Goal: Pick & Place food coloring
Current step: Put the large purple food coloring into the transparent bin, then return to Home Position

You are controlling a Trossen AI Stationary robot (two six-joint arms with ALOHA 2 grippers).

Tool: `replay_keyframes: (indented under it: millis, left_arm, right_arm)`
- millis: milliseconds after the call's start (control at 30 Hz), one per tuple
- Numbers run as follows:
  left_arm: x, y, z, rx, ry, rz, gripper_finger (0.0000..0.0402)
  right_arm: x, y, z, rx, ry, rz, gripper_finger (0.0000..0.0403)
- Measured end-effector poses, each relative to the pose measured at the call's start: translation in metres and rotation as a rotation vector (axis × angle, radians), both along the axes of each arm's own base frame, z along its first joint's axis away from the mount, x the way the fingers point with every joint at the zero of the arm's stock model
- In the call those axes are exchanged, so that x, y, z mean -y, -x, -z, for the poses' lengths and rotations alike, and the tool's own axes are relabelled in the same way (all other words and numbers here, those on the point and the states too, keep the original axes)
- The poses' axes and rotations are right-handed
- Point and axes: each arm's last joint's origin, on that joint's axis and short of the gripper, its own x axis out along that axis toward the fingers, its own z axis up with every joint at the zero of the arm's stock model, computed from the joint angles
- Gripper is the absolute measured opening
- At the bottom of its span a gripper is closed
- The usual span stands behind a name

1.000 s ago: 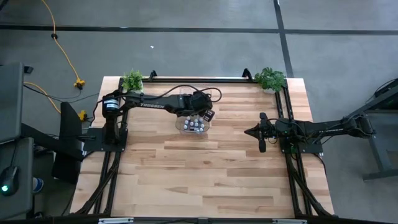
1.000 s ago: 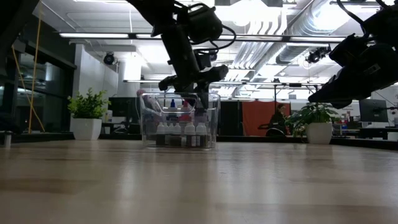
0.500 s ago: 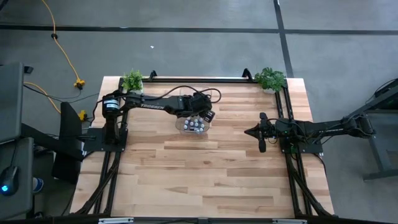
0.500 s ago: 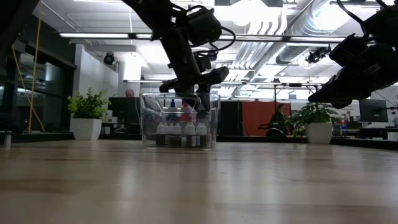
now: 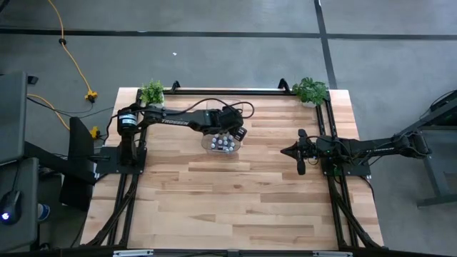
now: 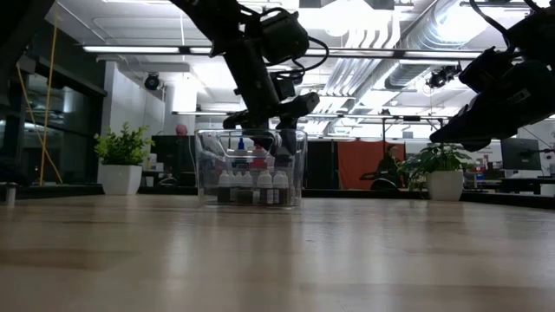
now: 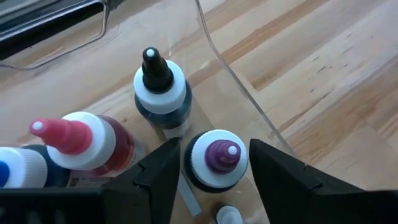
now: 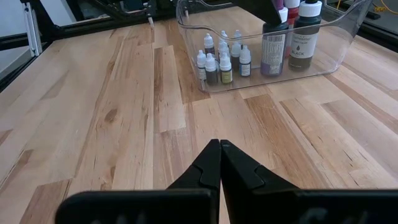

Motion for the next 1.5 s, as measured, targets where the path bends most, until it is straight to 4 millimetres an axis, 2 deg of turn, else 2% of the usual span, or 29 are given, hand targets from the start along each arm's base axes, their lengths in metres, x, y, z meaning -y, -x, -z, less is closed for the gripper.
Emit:
replay_keyframes:
  millis: [300,500,633,767,1033,1167,1233,1333,1500]
  left_arm:
    - [0.0,-0.006,-0.013,0.01,-0.022,0.065,0.0241]
    - [0.003,-0.011,-0.034,0.016,-0.032,0.095,0.0265]
    - [0.013,-0.011,-0.058,0.034,-0.081,0.122,0.0266]
    - [0.025,0.0,-0.087,0.076,-0.148,0.131,0.0266]
    - [0.057,0.047,-0.145,0.085,-0.284,0.163,0.0266]
    - [0.075,0.079,-0.17,0.104,-0.361,0.147,0.0266]
    - [0.08,0.097,-0.176,0.102,-0.375,0.165,0.0266]
    - [0.086,0.124,-0.172,0.104,-0.394,0.213,0.0266]
    - [0.09,0.167,-0.133,0.171,-0.357,0.315,0.0266]
  right_arm:
    - [0.0,0.0,0.0,0.0,0.0,0.0,0.0]
    - [0.0,0.0,0.0,0.0,0.0,0.0,0.0]
    - [0.0,0.0,0.0,0.0,0.0,0.0,0.0]
    - [0.0,0.0,0.0,-0.001,0.0,0.0,0.0]
    - [0.0,0.0,0.0,0.0,0.0,0.0,0.0]
    - [0.0,0.0,0.0,-0.001,0.0,0.0,0.0]
    - [0.0,0.0,0.0,-0.001,0.0,0.0,0.0]
    - [0.0,0.0,0.0,-0.001,0.0,0.0,0.0]
    - [0.0,0.0,0.0,-0.001,0.0,0.0,0.0]
